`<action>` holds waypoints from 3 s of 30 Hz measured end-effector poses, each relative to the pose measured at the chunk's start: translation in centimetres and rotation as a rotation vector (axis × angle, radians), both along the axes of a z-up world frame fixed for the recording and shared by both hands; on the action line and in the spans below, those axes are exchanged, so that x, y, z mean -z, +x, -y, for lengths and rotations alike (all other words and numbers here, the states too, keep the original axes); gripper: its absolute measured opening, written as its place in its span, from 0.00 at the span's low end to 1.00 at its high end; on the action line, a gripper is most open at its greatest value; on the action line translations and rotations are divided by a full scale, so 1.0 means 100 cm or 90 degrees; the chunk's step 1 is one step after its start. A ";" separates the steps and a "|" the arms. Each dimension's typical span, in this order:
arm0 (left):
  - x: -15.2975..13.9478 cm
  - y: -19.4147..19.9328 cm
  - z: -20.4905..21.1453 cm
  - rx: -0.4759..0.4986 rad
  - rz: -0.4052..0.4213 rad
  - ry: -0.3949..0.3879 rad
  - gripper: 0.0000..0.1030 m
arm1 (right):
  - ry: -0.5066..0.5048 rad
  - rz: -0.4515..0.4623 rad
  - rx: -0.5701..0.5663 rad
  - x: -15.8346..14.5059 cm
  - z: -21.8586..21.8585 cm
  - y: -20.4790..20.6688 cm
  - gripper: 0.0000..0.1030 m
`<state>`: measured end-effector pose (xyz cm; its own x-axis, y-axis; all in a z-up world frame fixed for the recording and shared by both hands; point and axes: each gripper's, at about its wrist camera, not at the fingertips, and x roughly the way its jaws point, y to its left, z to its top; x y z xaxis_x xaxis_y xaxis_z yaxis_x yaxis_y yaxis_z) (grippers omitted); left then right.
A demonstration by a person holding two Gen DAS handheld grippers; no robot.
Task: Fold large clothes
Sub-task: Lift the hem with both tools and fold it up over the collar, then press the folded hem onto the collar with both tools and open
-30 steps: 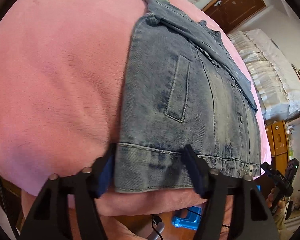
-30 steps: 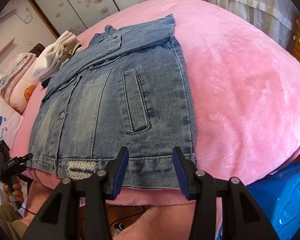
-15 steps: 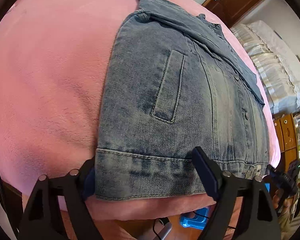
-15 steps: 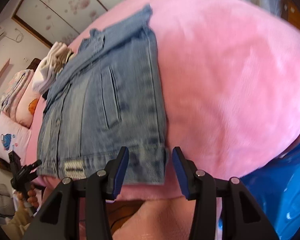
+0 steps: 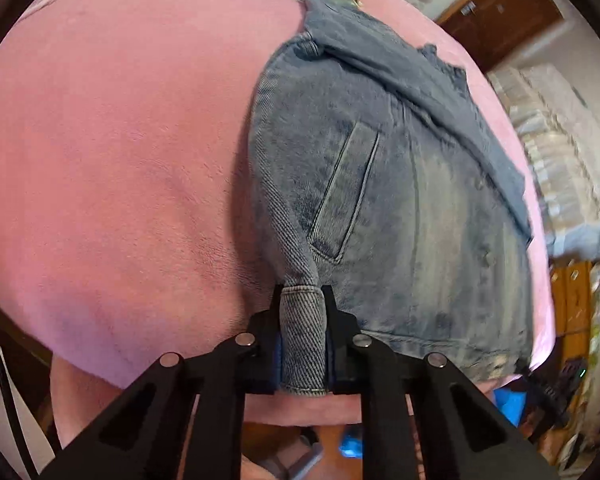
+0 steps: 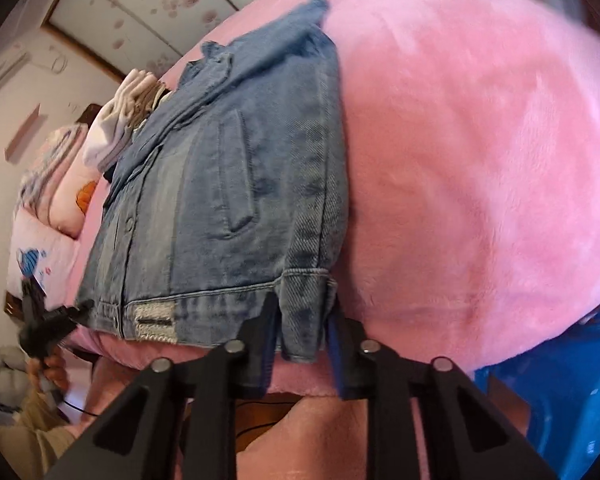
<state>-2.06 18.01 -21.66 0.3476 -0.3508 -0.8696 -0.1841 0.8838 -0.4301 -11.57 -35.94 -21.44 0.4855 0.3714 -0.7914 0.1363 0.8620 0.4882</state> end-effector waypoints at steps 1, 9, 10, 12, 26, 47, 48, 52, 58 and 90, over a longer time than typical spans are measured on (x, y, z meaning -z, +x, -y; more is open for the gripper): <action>-0.006 0.000 -0.002 -0.013 0.003 -0.013 0.12 | -0.005 0.016 -0.007 -0.011 -0.002 0.001 0.14; -0.056 0.023 -0.005 -0.096 0.048 -0.131 0.11 | 0.014 0.158 -0.043 -0.093 -0.013 0.035 0.11; -0.065 0.031 -0.005 -0.109 0.057 -0.143 0.11 | 0.012 0.174 -0.046 -0.103 -0.014 0.042 0.11; -0.080 0.045 -0.007 -0.125 0.079 -0.157 0.11 | 0.018 0.206 -0.046 -0.123 -0.013 0.056 0.11; -0.109 0.291 0.023 -0.134 0.142 -0.013 0.18 | -0.022 0.193 0.085 -0.138 0.029 0.293 0.08; -0.002 0.356 0.034 0.087 0.084 0.101 0.67 | -0.097 0.027 0.006 -0.023 0.020 0.382 0.46; -0.001 0.357 0.037 0.100 0.087 0.107 0.72 | -0.120 0.025 -0.006 -0.021 0.014 0.385 0.47; 0.003 0.363 0.051 0.128 0.096 0.157 0.79 | -0.154 0.024 -0.035 -0.013 0.005 0.388 0.56; 0.006 0.375 0.056 0.142 0.105 0.190 0.85 | -0.190 0.037 -0.058 -0.010 -0.005 0.389 0.63; -0.079 0.412 0.140 -0.001 0.336 0.502 0.22 | -0.295 0.208 0.108 -0.085 0.004 0.428 0.03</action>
